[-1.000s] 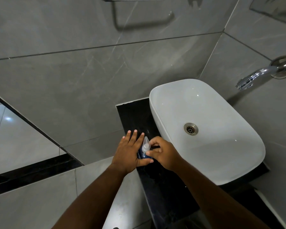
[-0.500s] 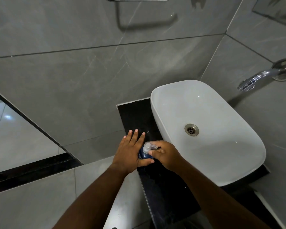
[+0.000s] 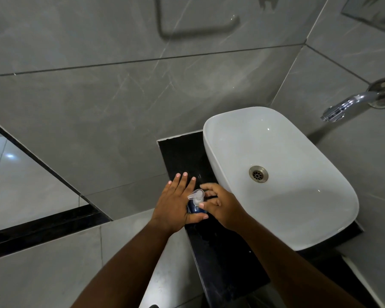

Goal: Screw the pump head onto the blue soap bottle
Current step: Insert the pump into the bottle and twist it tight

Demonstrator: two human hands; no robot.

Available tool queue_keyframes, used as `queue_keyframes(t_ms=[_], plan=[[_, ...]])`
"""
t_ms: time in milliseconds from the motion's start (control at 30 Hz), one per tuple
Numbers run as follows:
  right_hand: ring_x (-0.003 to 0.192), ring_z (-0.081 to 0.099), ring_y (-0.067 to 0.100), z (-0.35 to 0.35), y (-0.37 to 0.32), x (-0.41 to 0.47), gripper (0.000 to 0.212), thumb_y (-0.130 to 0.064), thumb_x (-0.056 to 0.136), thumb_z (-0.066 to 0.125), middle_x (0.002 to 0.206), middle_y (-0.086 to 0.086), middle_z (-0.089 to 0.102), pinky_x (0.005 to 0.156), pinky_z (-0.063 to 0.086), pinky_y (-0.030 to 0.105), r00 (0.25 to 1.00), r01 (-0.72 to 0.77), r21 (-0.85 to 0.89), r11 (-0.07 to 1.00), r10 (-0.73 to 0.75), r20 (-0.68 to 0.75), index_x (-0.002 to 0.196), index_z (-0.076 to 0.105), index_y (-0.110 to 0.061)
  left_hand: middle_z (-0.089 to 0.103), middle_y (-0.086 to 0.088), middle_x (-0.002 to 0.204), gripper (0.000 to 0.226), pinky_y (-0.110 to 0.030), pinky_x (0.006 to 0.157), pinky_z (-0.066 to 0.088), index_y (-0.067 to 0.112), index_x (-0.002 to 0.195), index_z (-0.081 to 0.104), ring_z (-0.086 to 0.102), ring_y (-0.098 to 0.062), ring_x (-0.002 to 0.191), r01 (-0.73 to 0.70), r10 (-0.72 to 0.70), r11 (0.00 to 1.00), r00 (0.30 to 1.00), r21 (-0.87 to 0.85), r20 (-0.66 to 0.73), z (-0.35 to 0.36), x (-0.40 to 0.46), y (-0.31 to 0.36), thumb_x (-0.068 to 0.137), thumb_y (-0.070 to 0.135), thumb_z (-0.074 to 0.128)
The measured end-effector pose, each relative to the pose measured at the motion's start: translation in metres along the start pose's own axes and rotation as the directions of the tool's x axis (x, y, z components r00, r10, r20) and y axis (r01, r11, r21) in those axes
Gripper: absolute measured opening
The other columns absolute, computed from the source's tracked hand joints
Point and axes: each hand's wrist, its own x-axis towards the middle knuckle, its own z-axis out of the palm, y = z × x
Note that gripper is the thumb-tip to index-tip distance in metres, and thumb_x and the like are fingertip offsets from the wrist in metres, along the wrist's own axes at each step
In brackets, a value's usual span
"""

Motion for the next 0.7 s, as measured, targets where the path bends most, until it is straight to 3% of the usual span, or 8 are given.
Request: queue_keyframes(t_ms=[67, 133, 233, 300, 367, 467, 567, 700], plan=[[0.108, 0.064, 0.016, 0.0006, -0.0016, 0.0009, 0.040, -0.018, 0.090, 0.060, 0.123, 0.003, 0.064, 0.095, 0.054, 0.031, 0.998, 0.057, -0.073, 0.996, -0.056, 0.019, 0.130, 0.053, -0.019, -0.013, -0.001, 0.156, 0.100, -0.037, 0.115, -0.011, 0.028, 0.147, -0.009, -0.018, -0.019, 0.144, -0.004, 0.004, 1.000, 1.000, -0.012, -0.003, -0.0002, 0.0001, 0.0000, 0.076, 0.086, 0.031], [0.100, 0.066, 0.017, 0.0004, -0.0016, 0.0017, 0.030, -0.019, 0.089, 0.062, 0.114, 0.007, 0.068, 0.092, 0.056, 0.037, 0.998, 0.057, -0.121, 0.991, -0.060, -0.013, 0.119, 0.061, -0.015, -0.013, 0.000, 0.156, 0.101, -0.036, 0.115, -0.011, 0.027, 0.147, -0.009, -0.019, -0.019, 0.144, -0.006, 0.006, 1.000, 1.000, -0.011, -0.002, -0.0002, 0.0002, -0.0005, 0.075, 0.086, 0.032], [0.094, 0.070, 0.020, 0.0004, -0.0013, 0.0016, 0.028, -0.021, 0.083, 0.070, 0.105, 0.006, 0.070, 0.085, 0.060, 0.041, 0.999, -0.016, -0.051, 0.999, 0.014, -0.041, 0.109, 0.060, -0.014, -0.013, -0.001, 0.156, 0.105, -0.038, 0.116, -0.009, 0.024, 0.149, -0.007, -0.020, -0.018, 0.143, -0.014, 0.014, 1.000, 1.000, -0.003, -0.003, -0.0002, 0.0000, -0.0010, 0.074, 0.089, 0.028], [0.102, 0.067, 0.017, 0.0006, -0.0024, 0.0004, 0.041, -0.019, 0.084, 0.069, 0.112, -0.004, 0.065, 0.089, 0.058, 0.033, 1.000, 0.003, -0.004, 1.000, -0.003, 0.008, 0.122, 0.054, -0.020, -0.012, 0.000, 0.156, 0.106, -0.037, 0.116, -0.009, 0.023, 0.150, -0.006, -0.021, -0.017, 0.143, -0.019, 0.019, 1.000, 1.000, -0.001, -0.010, -0.0005, -0.0002, -0.0008, 0.074, 0.089, 0.027], [0.104, 0.063, 0.011, 0.0016, -0.0039, 0.0000, 0.048, -0.018, 0.088, 0.063, 0.117, -0.006, 0.061, 0.091, 0.055, 0.027, 0.998, 0.056, -0.070, 0.996, -0.054, 0.025, 0.133, 0.048, -0.021, -0.012, 0.001, 0.156, 0.106, -0.035, 0.115, -0.011, 0.022, 0.150, -0.006, -0.023, -0.015, 0.142, -0.019, 0.019, 1.000, 1.000, -0.010, -0.019, -0.0002, -0.0006, -0.0010, 0.074, 0.089, 0.027], [0.092, 0.065, 0.014, 0.0039, -0.0026, 0.0010, 0.029, -0.021, 0.088, 0.064, 0.108, 0.005, 0.067, 0.084, 0.057, 0.030, 0.997, 0.048, -0.163, 0.985, -0.057, -0.053, 0.115, 0.060, -0.014, -0.013, 0.001, 0.156, 0.104, -0.036, 0.114, -0.011, 0.024, 0.147, -0.009, -0.022, -0.016, 0.142, -0.018, 0.018, 1.000, 1.000, -0.006, -0.018, 0.0007, -0.0008, -0.0012, 0.074, 0.090, 0.025], [0.082, 0.066, 0.005, 0.0053, 0.0005, 0.0006, 0.025, -0.025, 0.082, 0.071, 0.093, -0.011, 0.066, 0.071, 0.052, 0.013, 0.996, -0.001, -0.116, 0.993, -0.010, -0.090, 0.103, 0.059, -0.020, -0.013, 0.000, 0.155, 0.104, -0.037, 0.115, -0.010, 0.026, 0.146, -0.013, -0.020, -0.018, 0.143, -0.013, 0.013, 1.000, 1.000, 0.004, -0.008, 0.0015, -0.0007, -0.0020, 0.073, 0.090, 0.024], [0.105, 0.065, 0.014, 0.0049, 0.0001, 0.0011, 0.044, -0.018, 0.086, 0.066, 0.120, -0.002, 0.064, 0.092, 0.055, 0.030, 1.000, 0.004, -0.042, 0.999, -0.005, -0.015, 0.128, 0.054, -0.016, -0.011, 0.000, 0.156, 0.104, -0.037, 0.115, -0.009, 0.026, 0.147, -0.011, -0.019, -0.017, 0.143, -0.008, 0.008, 1.000, 1.000, -0.007, -0.019, 0.0031, -0.0007, -0.0026, 0.073, 0.090, 0.025]])
